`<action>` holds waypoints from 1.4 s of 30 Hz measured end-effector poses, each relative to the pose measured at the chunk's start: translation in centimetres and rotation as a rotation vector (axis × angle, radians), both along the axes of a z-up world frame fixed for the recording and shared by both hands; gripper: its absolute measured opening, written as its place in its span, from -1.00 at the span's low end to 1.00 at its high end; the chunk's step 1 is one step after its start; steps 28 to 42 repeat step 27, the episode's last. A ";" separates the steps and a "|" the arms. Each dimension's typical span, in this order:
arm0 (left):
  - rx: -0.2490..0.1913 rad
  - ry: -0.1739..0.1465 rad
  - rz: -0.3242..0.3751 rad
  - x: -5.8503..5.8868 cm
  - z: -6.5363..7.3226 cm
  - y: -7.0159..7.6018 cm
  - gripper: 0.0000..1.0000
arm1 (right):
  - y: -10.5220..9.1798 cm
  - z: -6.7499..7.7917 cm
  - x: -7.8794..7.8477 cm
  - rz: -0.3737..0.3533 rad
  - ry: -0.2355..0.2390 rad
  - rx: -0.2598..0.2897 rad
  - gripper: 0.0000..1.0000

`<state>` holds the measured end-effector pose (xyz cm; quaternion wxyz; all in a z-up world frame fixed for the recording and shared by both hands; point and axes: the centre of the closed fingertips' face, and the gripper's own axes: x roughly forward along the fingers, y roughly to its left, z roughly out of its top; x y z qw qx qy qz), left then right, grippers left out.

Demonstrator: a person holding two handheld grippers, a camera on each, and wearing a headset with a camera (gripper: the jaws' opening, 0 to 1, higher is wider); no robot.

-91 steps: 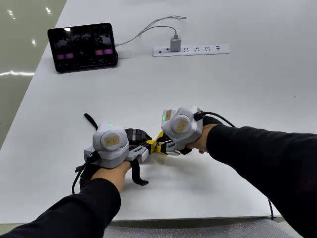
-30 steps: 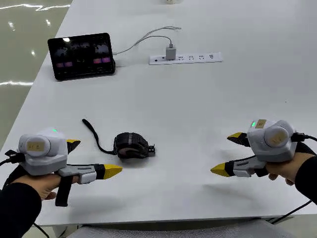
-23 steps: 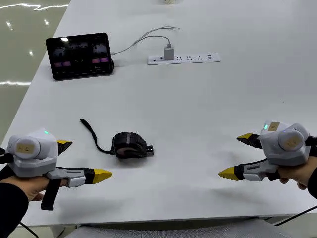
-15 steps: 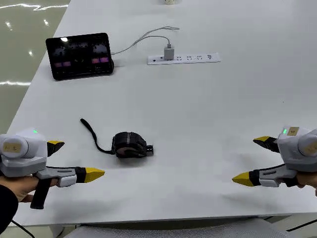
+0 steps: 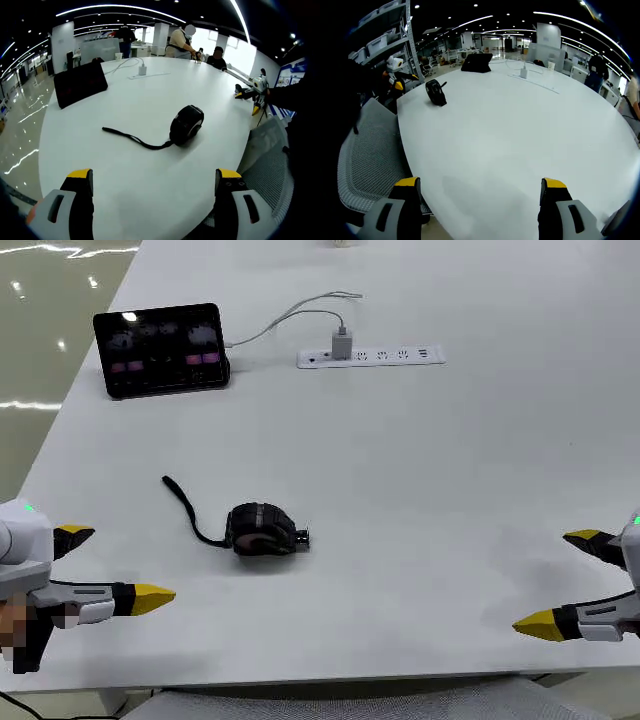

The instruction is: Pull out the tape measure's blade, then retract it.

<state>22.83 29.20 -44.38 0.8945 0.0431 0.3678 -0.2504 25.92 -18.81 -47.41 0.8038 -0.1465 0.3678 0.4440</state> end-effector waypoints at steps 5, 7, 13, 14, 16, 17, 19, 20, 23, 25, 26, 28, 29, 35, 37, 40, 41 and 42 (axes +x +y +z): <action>0.001 0.002 -0.002 0.0 0.2 0.0 0.98 | -0.6 0.2 0.3 -0.020 -0.002 0.002 0.98; 0.002 0.006 -0.003 -0.1 0.1 0.1 0.98 | -0.6 0.2 0.3 -0.018 -0.006 0.002 0.98; 0.002 0.015 0.002 -0.4 -0.4 0.2 0.98 | -0.3 0.3 0.2 -0.003 -0.002 0.003 0.98; 0.007 0.014 0.001 -0.5 -0.5 0.2 0.97 | -0.3 0.3 0.2 -0.002 -0.002 0.002 0.98; 0.005 0.018 0.001 -0.6 -0.6 0.3 0.98 | -0.3 0.5 0.2 -0.002 -0.003 0.004 0.98; 0.002 0.021 0.001 -0.7 -0.6 0.3 0.98 | -0.2 0.6 0.2 -0.002 -0.005 0.006 0.98; 0.006 0.021 0.001 -0.7 -0.6 0.4 0.98 | -0.2 0.7 0.2 -0.001 -0.008 0.007 0.98; -0.001 0.026 0.000 -0.8 -0.7 0.4 0.98 | -0.2 0.7 0.2 0.000 -0.009 0.007 0.98; 0.005 0.026 -0.002 -0.9 -0.7 0.4 0.98 | -0.1 0.8 0.0 0.003 -0.008 0.009 0.98; 0.004 0.026 0.000 -0.9 -0.6 0.4 0.98 | -0.1 0.7 0.0 0.007 -0.008 0.007 0.98; 0.003 0.027 0.000 -0.9 -0.6 0.4 0.98 | -0.1 0.7 -0.1 0.007 -0.005 0.008 0.98; 0.001 0.027 -0.001 -1.0 -0.6 0.3 0.98 | 0.0 0.7 -0.1 0.008 -0.003 0.005 0.98; 0.001 0.027 -0.001 -1.0 -0.6 0.3 0.98 | 0.0 0.7 -0.1 0.008 -0.003 0.005 0.98; 0.001 0.027 -0.001 -1.0 -0.6 0.3 0.98 | 0.0 0.7 -0.1 0.008 -0.003 0.005 0.98; 0.001 0.027 -0.001 -1.0 -0.6 0.3 0.98 | 0.0 0.7 -0.1 0.008 -0.003 0.005 0.98; 0.001 0.027 -0.001 -1.0 -0.6 0.3 0.98 | 0.0 0.7 -0.1 0.008 -0.003 0.005 0.98; 0.001 0.027 -0.001 -1.0 -0.6 0.3 0.98 | 0.0 0.7 -0.1 0.008 -0.003 0.005 0.98; 0.001 0.027 -0.001 -1.0 -0.6 0.3 0.98 | 0.0 0.7 -0.1 0.008 -0.003 0.005 0.98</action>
